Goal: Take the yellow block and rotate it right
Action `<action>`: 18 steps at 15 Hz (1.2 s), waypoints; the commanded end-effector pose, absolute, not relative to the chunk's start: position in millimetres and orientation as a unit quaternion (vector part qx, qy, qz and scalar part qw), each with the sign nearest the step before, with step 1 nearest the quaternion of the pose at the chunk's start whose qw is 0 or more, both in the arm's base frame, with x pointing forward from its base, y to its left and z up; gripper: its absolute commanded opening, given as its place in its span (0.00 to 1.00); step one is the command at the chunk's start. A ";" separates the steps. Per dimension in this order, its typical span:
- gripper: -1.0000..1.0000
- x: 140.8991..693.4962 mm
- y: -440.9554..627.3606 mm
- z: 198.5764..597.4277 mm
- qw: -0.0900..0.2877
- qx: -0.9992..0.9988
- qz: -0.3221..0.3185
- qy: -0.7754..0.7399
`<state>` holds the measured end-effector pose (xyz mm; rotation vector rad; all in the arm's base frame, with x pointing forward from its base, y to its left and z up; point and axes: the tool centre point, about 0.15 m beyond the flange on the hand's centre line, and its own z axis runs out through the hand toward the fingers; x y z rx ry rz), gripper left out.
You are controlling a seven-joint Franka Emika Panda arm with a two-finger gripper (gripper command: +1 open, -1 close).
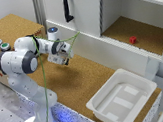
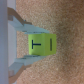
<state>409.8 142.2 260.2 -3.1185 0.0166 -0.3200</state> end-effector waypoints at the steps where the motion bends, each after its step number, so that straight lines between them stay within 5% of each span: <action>1: 0.00 415.6 161.4 265.7 -0.030 -0.985 -0.073 0.151; 18: 0.00 393.8 114.8 239.8 0.001 -0.802 -0.072 0.593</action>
